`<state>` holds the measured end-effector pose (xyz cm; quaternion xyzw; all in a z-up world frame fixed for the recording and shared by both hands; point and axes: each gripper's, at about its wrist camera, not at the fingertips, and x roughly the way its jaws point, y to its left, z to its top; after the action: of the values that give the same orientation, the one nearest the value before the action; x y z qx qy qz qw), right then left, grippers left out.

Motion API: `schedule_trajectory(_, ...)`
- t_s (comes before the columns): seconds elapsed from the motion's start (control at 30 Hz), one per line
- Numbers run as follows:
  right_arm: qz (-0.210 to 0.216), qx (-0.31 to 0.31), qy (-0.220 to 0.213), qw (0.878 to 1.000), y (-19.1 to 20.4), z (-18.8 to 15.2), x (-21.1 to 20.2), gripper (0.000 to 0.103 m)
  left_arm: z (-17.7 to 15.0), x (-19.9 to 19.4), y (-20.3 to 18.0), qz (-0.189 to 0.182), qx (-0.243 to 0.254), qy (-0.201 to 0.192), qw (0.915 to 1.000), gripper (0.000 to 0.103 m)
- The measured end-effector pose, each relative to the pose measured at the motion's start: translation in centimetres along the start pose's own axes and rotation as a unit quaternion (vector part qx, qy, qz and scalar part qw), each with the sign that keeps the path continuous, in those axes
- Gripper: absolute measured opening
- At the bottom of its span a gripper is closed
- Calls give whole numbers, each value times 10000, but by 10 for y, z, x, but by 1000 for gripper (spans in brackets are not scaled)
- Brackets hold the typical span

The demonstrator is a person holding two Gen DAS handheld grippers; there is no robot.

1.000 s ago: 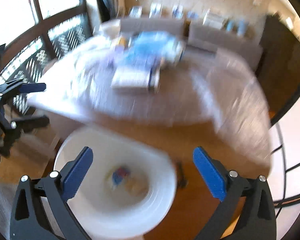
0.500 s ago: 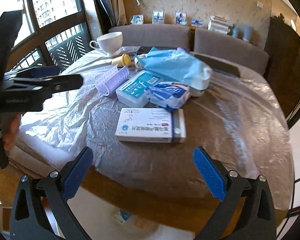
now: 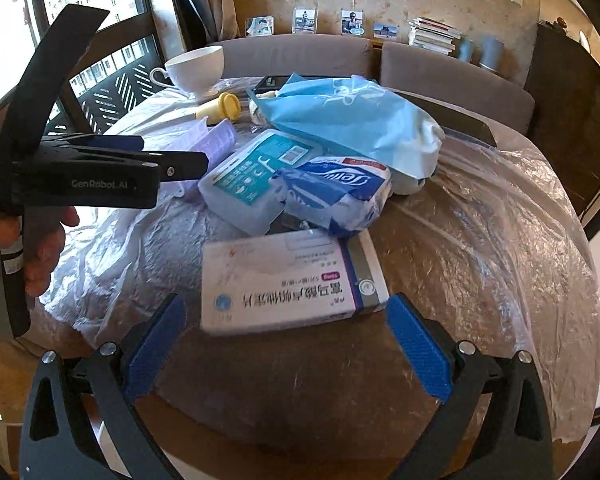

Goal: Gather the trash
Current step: 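Move the left tool to the purple hair roller while the right tool approaches a white medicine box, then grasp the purple hair roller with the left tool while the right tool grasps the medicine box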

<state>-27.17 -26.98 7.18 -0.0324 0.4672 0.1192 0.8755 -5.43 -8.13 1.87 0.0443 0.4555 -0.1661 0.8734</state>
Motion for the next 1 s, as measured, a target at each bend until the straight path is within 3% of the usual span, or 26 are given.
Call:
schedule_trajectory(0.3,-197,-384,-29,9991,1,8,6,99,8,9,7,-203,-75,44,9998,101)
schedule_trajectory(0.6,-91,-605,111,9981,4,11,21,99,9,20,10,-315,-58,136,9994,88)
schedule_trajectory(0.83,-3,-522,118,9986,7,9,23,99,8,22,3,-117,270,163,9994,85)
schedule_trajectory(1.0,83,-372,133,9992,5,10,21,99,7,21,-1,-81,359,119,9993,73)
